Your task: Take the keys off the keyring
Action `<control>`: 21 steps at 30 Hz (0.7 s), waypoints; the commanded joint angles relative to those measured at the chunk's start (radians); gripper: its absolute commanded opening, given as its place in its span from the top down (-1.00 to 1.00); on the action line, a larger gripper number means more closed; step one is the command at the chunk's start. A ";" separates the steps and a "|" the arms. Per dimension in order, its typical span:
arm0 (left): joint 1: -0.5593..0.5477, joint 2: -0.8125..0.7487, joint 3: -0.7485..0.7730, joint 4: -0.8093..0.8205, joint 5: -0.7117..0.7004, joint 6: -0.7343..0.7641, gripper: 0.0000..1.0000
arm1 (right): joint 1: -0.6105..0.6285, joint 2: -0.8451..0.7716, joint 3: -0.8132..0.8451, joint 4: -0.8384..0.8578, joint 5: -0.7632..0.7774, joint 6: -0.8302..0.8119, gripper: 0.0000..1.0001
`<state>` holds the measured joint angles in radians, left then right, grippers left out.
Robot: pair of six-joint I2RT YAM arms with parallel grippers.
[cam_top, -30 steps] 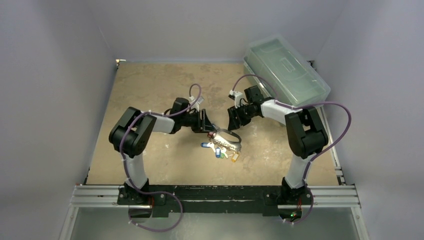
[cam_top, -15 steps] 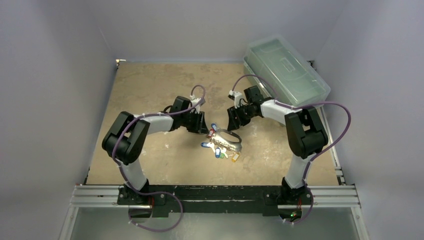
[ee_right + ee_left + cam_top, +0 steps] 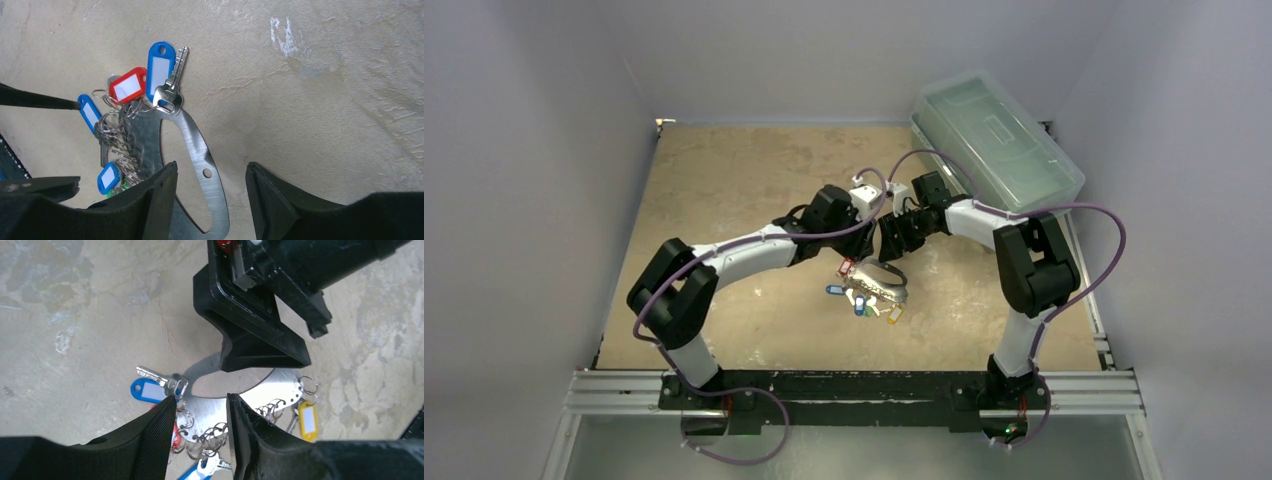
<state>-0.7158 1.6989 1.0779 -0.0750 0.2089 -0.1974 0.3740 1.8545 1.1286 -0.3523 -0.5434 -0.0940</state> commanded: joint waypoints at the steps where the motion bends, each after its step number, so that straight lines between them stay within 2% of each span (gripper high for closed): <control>1: -0.026 0.045 0.045 -0.079 -0.174 0.055 0.16 | 0.006 -0.005 -0.004 -0.043 -0.010 0.005 -0.17; 9: -0.063 0.120 0.053 -0.073 -0.226 0.076 0.19 | -0.001 -0.008 0.004 -0.050 -0.016 0.013 -0.17; 15: -0.066 0.177 0.076 -0.101 -0.251 0.075 0.29 | -0.011 -0.016 0.006 -0.051 -0.021 0.013 -0.17; 17: -0.067 0.185 0.088 -0.117 -0.258 0.073 0.39 | -0.013 -0.018 0.007 -0.052 -0.021 0.009 -0.17; 21: -0.066 0.156 0.118 -0.149 -0.238 0.073 0.84 | -0.017 -0.024 0.004 -0.053 -0.038 0.000 -0.19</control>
<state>-0.7803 1.8736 1.1454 -0.1719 -0.0265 -0.1360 0.3630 1.8545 1.1286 -0.3733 -0.5671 -0.0826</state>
